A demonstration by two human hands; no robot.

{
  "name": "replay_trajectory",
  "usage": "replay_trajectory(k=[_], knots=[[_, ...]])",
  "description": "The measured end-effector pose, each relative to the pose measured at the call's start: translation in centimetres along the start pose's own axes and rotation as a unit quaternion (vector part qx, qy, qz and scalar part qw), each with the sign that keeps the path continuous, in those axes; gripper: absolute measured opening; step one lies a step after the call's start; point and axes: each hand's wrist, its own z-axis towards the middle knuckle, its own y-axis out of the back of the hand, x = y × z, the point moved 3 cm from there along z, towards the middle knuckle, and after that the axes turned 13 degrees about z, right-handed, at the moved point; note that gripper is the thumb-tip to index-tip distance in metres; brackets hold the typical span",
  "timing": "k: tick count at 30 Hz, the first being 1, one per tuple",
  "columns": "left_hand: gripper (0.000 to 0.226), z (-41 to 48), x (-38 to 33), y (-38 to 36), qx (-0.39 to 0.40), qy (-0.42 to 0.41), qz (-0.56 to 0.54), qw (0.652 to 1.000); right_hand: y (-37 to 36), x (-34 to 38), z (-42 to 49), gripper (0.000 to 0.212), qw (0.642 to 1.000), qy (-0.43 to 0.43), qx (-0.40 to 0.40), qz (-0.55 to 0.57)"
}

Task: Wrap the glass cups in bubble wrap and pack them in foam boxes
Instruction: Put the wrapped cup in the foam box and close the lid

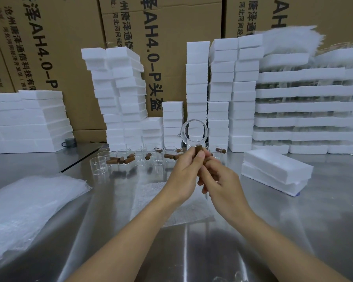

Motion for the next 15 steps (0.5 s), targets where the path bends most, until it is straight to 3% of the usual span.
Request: replay_trajectory(k=[4, 9, 12, 15], knots=[[0.025, -0.3, 0.2, -0.4, 0.007, 0.012, 0.007, 1.0, -0.2, -0.5, -0.2, 0.033, 1.0, -0.021, -0.019, 0.012], [0.03, -0.4, -0.2, -0.5, -0.013, 0.004, 0.012, 1.0, -0.5, 0.3, -0.1, 0.022, 0.997, -0.038, 0.002, 0.062], [0.038, -0.3, -0.7, -0.4, -0.027, -0.005, -0.015, 1.0, -0.3, 1.2, 0.4, 0.024, 0.981, -0.094, 0.024, 0.171], [0.036, -0.3, -1.2, -0.7, -0.031, 0.007, -0.067, 0.997, -0.4, 1.9, 0.6, 0.038, 0.937, -0.166, 0.045, 0.304]])
